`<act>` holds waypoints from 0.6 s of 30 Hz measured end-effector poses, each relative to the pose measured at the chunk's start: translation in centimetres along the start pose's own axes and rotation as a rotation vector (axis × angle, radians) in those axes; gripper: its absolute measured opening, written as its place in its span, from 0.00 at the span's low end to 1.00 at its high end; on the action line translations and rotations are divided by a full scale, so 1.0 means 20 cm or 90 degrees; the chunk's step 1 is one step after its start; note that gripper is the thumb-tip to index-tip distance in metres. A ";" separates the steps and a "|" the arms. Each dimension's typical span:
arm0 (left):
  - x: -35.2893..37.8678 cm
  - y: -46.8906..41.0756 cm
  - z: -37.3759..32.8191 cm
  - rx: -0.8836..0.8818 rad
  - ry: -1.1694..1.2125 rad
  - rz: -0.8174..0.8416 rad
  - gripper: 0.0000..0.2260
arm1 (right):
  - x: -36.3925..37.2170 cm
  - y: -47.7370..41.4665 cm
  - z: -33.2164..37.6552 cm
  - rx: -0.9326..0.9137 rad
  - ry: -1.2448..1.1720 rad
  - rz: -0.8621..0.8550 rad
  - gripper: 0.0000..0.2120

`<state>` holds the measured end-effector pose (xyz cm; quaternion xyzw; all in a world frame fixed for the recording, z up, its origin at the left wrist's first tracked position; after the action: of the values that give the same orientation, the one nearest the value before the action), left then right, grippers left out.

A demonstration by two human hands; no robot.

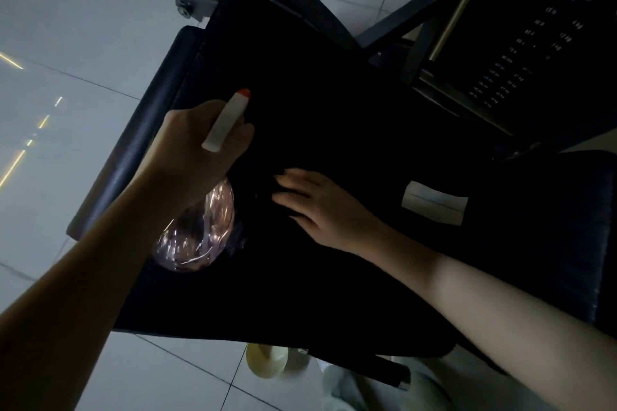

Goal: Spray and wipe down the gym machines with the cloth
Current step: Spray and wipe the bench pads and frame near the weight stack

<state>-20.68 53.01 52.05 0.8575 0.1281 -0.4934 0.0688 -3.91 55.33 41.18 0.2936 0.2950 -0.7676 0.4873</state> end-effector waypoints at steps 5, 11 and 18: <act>0.00 -0.01 0.00 -0.022 0.013 0.003 0.15 | -0.18 0.01 -0.27 0.017 0.003 -0.026 0.19; 0.01 -0.02 -0.03 -0.034 -0.008 0.023 0.18 | -0.20 -0.26 -0.27 0.395 -0.082 -0.397 0.17; 0.02 -0.07 -0.01 -0.120 0.024 0.095 0.30 | -0.12 -0.09 -0.18 0.045 -0.046 -0.071 0.17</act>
<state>-20.77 54.50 51.91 0.8637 0.1109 -0.4564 0.1831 -4.17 59.93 40.90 0.2659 0.2658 -0.8137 0.4434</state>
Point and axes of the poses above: each hand's wrist, its own y-axis away from the middle knuckle, its own x-axis out of the palm, z = x × y, the point moved 4 cm from there along -y, towards the middle knuckle, and after that the axes turned 14 degrees about -y, right-handed, at the moved point
